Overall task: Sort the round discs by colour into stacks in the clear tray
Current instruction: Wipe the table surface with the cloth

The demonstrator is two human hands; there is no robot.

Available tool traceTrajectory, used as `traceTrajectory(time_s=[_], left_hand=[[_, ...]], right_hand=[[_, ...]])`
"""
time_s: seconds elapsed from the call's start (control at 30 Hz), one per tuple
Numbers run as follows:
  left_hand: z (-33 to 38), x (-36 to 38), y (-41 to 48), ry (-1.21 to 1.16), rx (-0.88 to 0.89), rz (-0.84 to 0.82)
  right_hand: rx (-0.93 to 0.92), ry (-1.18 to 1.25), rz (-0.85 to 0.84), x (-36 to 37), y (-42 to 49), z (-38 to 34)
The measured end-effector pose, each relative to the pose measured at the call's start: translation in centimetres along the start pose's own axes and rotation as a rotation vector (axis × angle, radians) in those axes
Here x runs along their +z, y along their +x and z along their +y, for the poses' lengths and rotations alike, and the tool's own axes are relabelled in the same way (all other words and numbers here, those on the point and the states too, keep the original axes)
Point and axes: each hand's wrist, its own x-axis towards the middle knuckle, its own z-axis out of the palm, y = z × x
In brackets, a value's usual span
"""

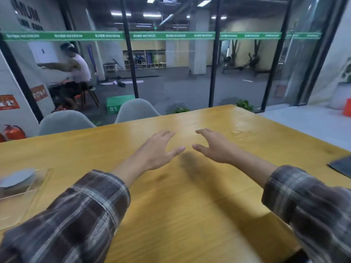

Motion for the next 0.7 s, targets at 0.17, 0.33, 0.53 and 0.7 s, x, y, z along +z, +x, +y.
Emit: traceTrajectory(time_s=[0.17, 0.33, 0.53, 0.7], left_hand=[[5.4, 4.7, 4.6, -0.017, 0.076, -0.063], [8.1, 8.7, 8.3, -0.036, 0.171, -0.104], [8.8, 11.1, 14.0, -0.070, 0.282, -0.100], [8.6, 11.3, 16.0, -0.160, 0.299, -0.141]], right_hand=[[0.089, -0.006, 0.041, -2.3, -2.0, 7.4], [0.142, -0.029, 0.071, -2.3, -3.0, 13.2], [0.205, -0.074, 0.098, -1.9, -0.1, 17.2], [0.304, -0.044, 0.120, -2.1, 2.3, 17.7]])
